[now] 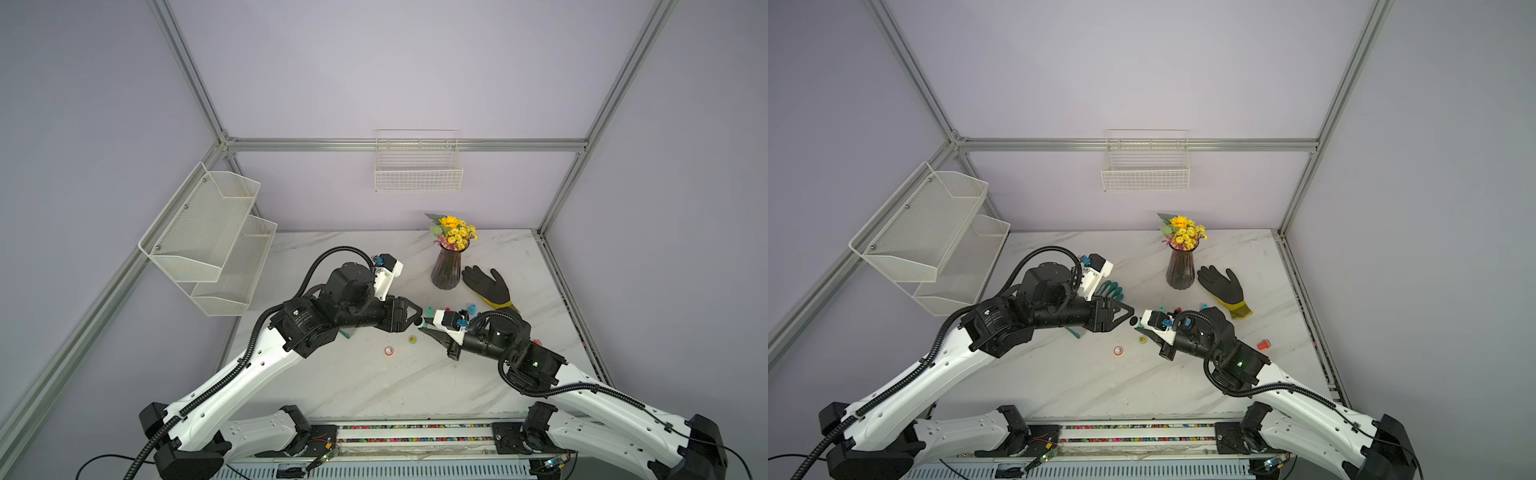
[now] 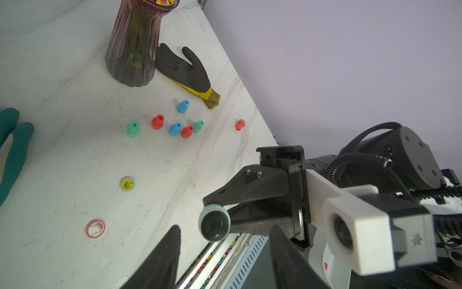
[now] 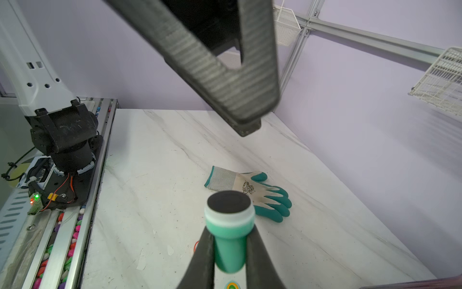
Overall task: Close the stamp cap
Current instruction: Pick up the stamp from the center of the board.
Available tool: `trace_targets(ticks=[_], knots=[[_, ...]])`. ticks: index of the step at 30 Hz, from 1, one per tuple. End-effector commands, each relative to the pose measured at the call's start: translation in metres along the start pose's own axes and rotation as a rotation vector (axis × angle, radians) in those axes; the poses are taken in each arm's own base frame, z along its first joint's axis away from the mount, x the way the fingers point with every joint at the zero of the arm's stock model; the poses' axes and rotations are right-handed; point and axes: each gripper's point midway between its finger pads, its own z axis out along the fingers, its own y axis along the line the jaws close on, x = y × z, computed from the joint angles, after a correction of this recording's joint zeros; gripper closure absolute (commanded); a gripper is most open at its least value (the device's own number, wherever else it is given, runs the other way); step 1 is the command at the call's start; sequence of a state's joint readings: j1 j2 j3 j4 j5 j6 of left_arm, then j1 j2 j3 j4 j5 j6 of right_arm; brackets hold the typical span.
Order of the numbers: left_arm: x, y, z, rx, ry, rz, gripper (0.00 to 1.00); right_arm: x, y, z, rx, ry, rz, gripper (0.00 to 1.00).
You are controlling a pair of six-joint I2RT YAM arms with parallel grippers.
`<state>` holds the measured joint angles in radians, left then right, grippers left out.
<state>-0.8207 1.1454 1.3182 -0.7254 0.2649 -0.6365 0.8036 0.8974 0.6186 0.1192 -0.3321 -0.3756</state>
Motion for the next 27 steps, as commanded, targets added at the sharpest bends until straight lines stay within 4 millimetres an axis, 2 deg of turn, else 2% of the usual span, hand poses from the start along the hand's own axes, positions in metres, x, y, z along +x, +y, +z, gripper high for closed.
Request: trace_targets(ticks=[1, 6, 16, 27], knots=[[0.003, -0.002, 0.005, 0.008, -0.006, -0.046, 0.43, -0.015, 0.004, -0.002, -0.022, -0.068, -0.070, 0.99], [0.006, 0.002, 0.016, -0.008, 0.002, -0.073, 0.44, -0.017, 0.006, 0.000, -0.036, -0.076, -0.074, 0.99], [0.008, 0.005, 0.023, -0.022, 0.016, -0.090, 0.57, -0.014, 0.004, 0.005, -0.036, -0.058, -0.072, 1.00], [0.013, 0.004, 0.030, -0.018, 0.053, -0.087, 0.61, -0.019, -0.003, 0.004, 0.005, -0.068, -0.079, 0.99]])
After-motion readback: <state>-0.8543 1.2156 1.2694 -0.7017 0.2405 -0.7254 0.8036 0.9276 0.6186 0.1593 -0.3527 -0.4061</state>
